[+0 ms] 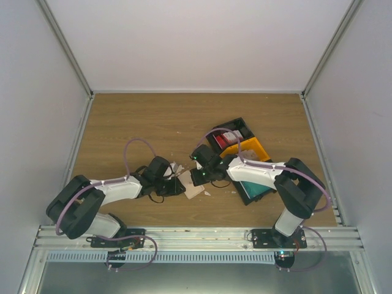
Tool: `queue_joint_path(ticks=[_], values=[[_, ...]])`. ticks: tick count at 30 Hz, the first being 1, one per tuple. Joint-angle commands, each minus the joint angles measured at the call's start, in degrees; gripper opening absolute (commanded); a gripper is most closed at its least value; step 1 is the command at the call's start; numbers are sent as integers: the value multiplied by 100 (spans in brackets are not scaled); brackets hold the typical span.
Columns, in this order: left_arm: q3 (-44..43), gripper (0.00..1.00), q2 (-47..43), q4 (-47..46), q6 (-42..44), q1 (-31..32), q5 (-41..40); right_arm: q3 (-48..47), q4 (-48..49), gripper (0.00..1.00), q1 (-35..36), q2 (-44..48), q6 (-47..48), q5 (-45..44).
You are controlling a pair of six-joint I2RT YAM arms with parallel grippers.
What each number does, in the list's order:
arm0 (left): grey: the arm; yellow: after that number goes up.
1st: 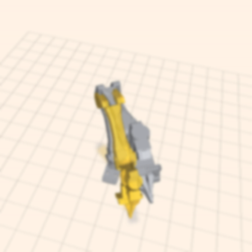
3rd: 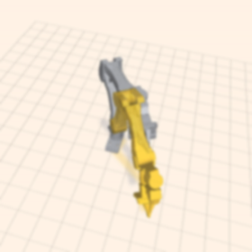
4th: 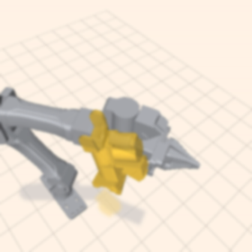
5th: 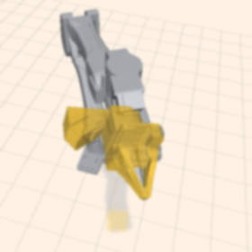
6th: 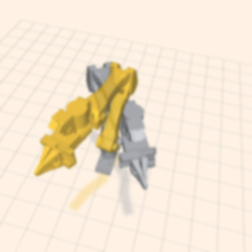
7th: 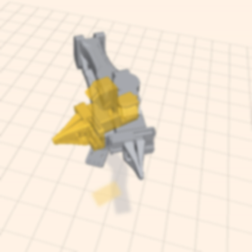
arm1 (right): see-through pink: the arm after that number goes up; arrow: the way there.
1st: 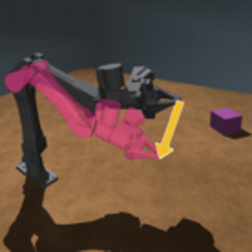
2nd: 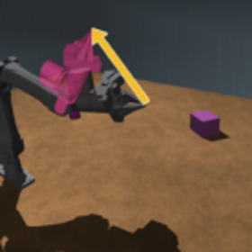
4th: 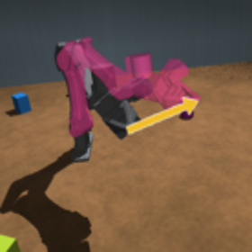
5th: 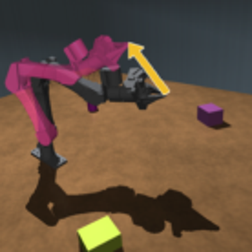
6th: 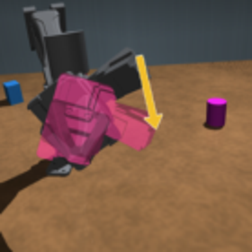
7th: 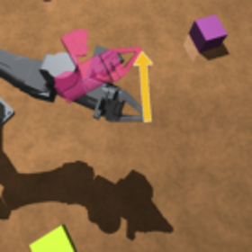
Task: Put the credit cards into the card holder
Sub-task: Close the card holder at the center of the board.
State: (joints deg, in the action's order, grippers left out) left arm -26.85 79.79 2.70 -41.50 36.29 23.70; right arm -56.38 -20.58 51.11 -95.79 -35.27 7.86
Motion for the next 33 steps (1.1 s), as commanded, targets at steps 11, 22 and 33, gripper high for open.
queue_joint_path(ticks=[11,22,33], values=[[-236,28,-450,57,-25,27,-485,-274,57,0,58,-404,306,34],[-75,32,-256,-100,-231,27,-555,-393,-23,1,71,-645,283,-151],[99,29,-85,-413,-364,28,-479,-408,115,1,102,-638,24,-288]])
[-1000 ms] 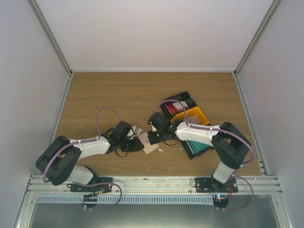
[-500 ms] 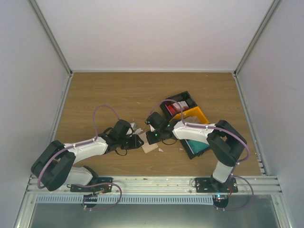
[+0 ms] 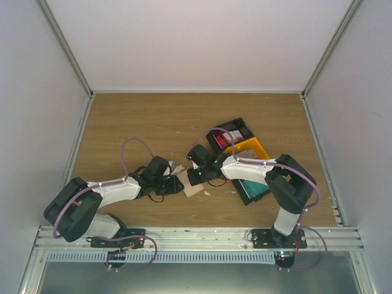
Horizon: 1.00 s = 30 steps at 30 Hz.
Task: Put the credit cards into the card holder
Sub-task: Close the card holder at the center of the board.
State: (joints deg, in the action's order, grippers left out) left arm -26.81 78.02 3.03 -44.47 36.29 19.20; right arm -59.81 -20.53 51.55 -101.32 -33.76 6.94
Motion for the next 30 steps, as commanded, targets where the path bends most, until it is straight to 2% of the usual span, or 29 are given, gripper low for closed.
queue_joint_path(ticks=[1,30], values=[[101,29,110,-478,-71,27,-20,-78,119,1,57,-86,-143,-213],[116,26,402,-697,-95,27,35,-333,52,1,208,-459,-283,-527]])
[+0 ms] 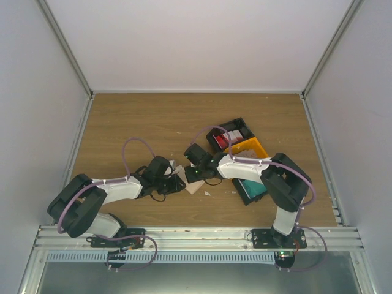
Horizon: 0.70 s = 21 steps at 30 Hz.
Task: Put the credit cards into the card holder
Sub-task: Close the card holder at the center of the board.
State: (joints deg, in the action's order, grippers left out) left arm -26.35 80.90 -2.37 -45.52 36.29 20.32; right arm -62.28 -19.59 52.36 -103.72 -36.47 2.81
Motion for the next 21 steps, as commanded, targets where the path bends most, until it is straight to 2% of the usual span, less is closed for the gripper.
queue_joint_path(ticks=[1,8,21], values=[[73,26,125,-154,8,27,-77,-102,-42,1,140,-245,-10,-115],[75,23,187,-210,-43,25,-84,-126,-149,1,251,-384,-58,-142],[99,22,257,-286,-126,-58,-94,546,316,1,257,-235,-390,442]])
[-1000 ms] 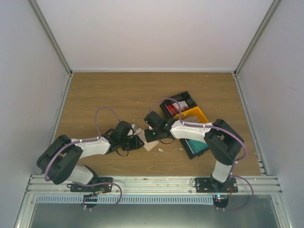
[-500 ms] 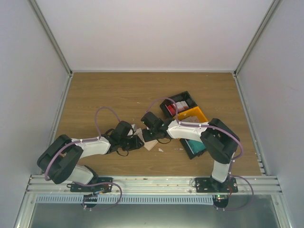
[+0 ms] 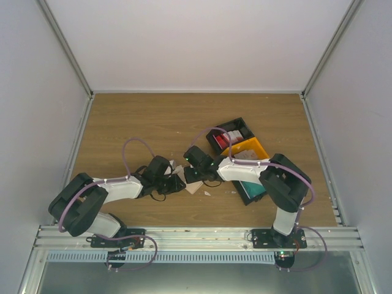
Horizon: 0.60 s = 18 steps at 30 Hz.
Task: Put the credit cards into the card holder
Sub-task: Close the card holder at the center of the board.
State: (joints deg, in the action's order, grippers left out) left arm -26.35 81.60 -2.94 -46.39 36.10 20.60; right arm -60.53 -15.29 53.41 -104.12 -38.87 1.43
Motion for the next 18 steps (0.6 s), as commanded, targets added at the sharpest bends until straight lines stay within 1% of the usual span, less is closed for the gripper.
queue_joint_path(ticks=[1,7,18], values=[[95,22,195,-235,-53,-48,-123,428,-73,1,152,-197,-167,612],[63,19,315,-290,-81,-81,-129,865,240,0,152,-128,-331,680],[-1,19,406,-277,-142,-127,-221,1706,884,0,152,-2,-421,927]])
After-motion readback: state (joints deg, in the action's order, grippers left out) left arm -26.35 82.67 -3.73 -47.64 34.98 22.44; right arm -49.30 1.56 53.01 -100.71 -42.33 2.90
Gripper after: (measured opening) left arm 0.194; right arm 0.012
